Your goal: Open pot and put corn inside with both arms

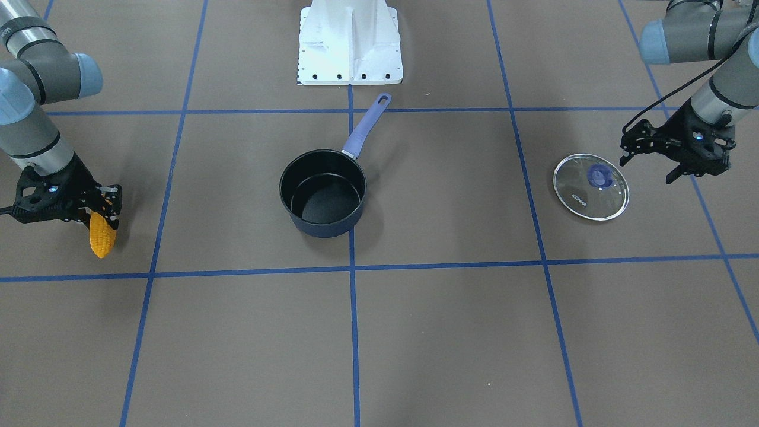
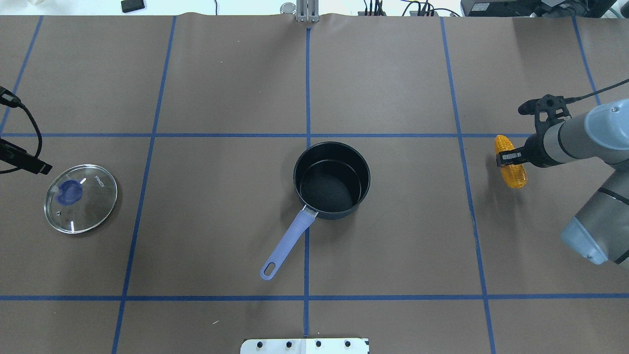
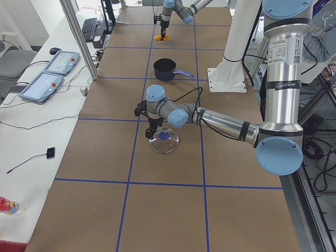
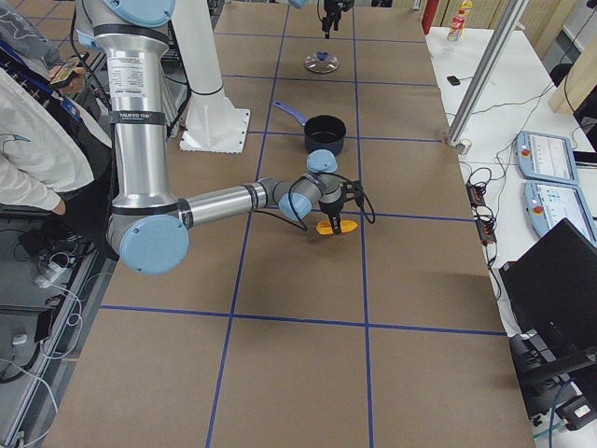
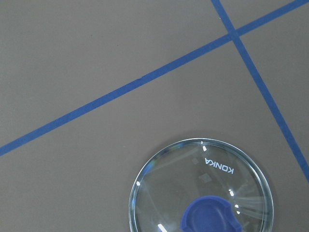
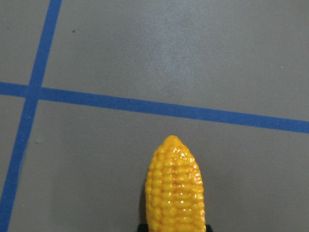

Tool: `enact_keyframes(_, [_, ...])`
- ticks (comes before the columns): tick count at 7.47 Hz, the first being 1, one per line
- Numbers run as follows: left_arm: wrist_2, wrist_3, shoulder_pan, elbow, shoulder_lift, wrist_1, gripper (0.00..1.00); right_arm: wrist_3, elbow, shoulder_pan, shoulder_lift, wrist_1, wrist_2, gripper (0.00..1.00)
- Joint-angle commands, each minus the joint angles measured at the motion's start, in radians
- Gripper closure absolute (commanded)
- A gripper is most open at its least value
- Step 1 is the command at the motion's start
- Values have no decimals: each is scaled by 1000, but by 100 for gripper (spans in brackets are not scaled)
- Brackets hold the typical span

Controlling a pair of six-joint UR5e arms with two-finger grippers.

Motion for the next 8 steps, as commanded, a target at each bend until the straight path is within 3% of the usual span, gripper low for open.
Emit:
enact_keyframes(1, [-2,0,0,0,0,2,1,18,107,15,152,-230,23,100])
enact_keyframes(3, [-17,5,-98,-2,0,61,2,153,108,-34,372,-437,17,100])
enact_keyframes(5, [-70,299,-283,0,-16,258,1,299,103,-105,449,-452,3,100])
enact_keyframes(7, [-71,492,-446,15,-35,435,1,410,88,-218,518,-459,-104,100])
enact_keyframes(8, [-64,523,-460,55,-35,463,1,448,77,-266,567,-508,-152,100])
